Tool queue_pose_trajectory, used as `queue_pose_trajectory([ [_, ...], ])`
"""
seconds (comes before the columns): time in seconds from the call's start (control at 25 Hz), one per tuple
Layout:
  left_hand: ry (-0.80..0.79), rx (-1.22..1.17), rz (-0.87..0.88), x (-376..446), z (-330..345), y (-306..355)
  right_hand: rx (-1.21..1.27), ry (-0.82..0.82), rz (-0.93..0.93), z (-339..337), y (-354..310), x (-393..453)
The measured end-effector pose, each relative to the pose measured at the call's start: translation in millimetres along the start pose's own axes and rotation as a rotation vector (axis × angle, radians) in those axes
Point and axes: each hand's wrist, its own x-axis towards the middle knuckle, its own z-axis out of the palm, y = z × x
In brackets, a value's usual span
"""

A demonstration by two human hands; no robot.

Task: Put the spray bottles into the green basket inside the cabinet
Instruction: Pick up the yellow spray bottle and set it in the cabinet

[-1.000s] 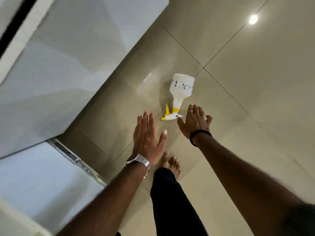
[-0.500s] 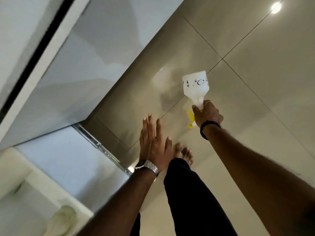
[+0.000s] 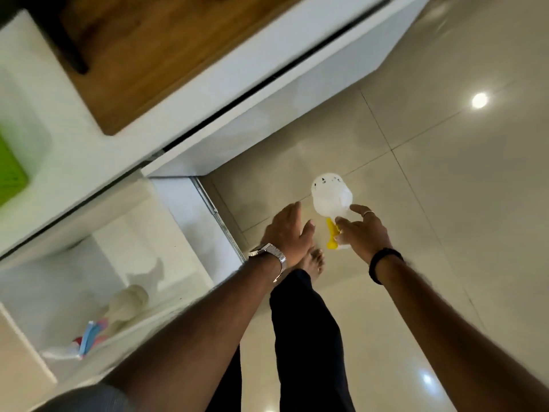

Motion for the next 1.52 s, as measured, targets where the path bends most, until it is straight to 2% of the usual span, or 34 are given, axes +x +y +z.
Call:
queue_pose_trajectory([
  [0.08, 0.075, -0.063, -0.018, -16, -16, -7, -0.008, -0.007, -0.067, 5, -19, -27],
  [0.24, 0.218, -0.433, -0.064, -58, -54, -41, 0.098, -0.14, -0.267, 41, -61, -91],
  [0.36, 0.423, -0.594, -0.06, -101, -76, -89, 0.199, -0.262, -0.408, 78, -92, -140],
  [0.48, 0.556, -0.707, -0.093, -152, -86, -162, 0.258, -0.43, -0.477, 121, -120, -189],
  [0.56, 0.58, -0.693, -0.148, -191, -87, -227, 0.298, -0.576, -0.467, 162, -134, -220],
  [0.68, 0.521, -0.533, -0.227, -245, -76, -313, 0.319, -0.792, -0.41, 221, -146, -250],
  [0.8, 0.486, -0.439, -0.262, -292, -62, -382, 0.151, -0.904, -0.34, 281, -145, -253],
  [1.0, 0.507, -0.455, -0.291, -328, -52, -450, -0.24, -0.874, -0.304, 378, -120, -222],
  [1.12, 0.506, -0.505, -0.308, -332, -52, -468, -0.345, -0.725, -0.355, 416, -105, -206],
  [1.28, 0.479, -0.54, -0.337, -336, -52, -488, -0.664, -0.529, -0.402, 451, -82, -193],
  [1.52, 0.485, -0.56, -0.365, -339, -49, -508, -0.911, -0.564, -0.341, 475, -53, -182],
])
